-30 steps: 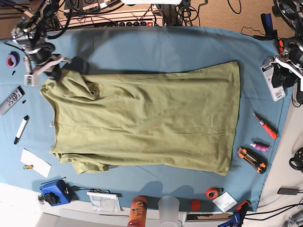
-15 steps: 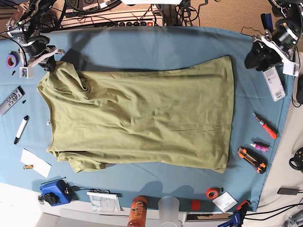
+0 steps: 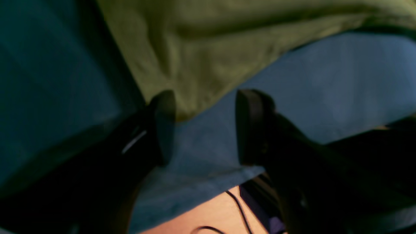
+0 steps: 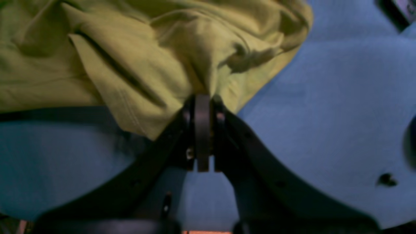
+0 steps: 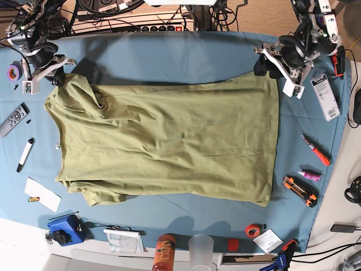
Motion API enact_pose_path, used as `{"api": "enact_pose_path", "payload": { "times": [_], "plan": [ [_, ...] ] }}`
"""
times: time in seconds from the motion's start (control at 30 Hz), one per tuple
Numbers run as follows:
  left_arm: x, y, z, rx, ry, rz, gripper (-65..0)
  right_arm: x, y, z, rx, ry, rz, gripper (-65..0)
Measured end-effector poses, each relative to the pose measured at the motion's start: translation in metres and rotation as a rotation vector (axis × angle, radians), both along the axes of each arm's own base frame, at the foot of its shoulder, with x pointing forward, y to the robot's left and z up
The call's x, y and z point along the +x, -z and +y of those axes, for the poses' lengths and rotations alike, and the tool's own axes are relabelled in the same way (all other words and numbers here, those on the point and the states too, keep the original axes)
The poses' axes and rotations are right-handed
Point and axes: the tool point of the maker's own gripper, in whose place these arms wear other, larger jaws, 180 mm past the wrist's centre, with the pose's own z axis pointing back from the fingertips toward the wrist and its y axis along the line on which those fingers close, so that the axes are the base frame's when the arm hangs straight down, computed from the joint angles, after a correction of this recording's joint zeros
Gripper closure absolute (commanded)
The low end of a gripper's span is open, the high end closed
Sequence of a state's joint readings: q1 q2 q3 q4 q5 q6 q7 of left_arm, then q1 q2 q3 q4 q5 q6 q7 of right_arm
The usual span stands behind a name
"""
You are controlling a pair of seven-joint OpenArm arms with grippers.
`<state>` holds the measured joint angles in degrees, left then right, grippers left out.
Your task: Layout the t-shirt on the table in an organized manner, then fold the t-shirt properly
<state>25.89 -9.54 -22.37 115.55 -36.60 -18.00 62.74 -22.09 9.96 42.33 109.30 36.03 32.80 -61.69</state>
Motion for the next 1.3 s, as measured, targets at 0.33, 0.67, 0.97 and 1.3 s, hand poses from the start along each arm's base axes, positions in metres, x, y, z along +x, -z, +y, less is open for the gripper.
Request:
{"api": "enact_pose_path", "payload": {
  "times": [0.33, 0.67, 0.97, 1.3],
  "plan": [
    [-0.001, 0.016, 0.008, 0.018, -0.049, 0.029, -23.4, 0.000, -0.001, -0.002, -0.006, -0.002, 0.001, 0.0],
    [0.010, 0.029, 0.017, -0.017, -0.108, -0.002, 0.0, -0.009, 0.003, 0.021, 0.042, -0.165, 0.069, -3.7],
    [0.011, 0.030, 0.020, 0.015, -0.104, 0.006, 0.0, -0.011, -0.011, -0.020, -0.096, -0.097, 0.064, 0.0],
    [0.011, 0.031, 0.021, 0.022, -0.100, 0.006, 0.0, -0.017, -0.018, -0.030, -0.086, -0.060, 0.045, 0.0]
  ]
}}
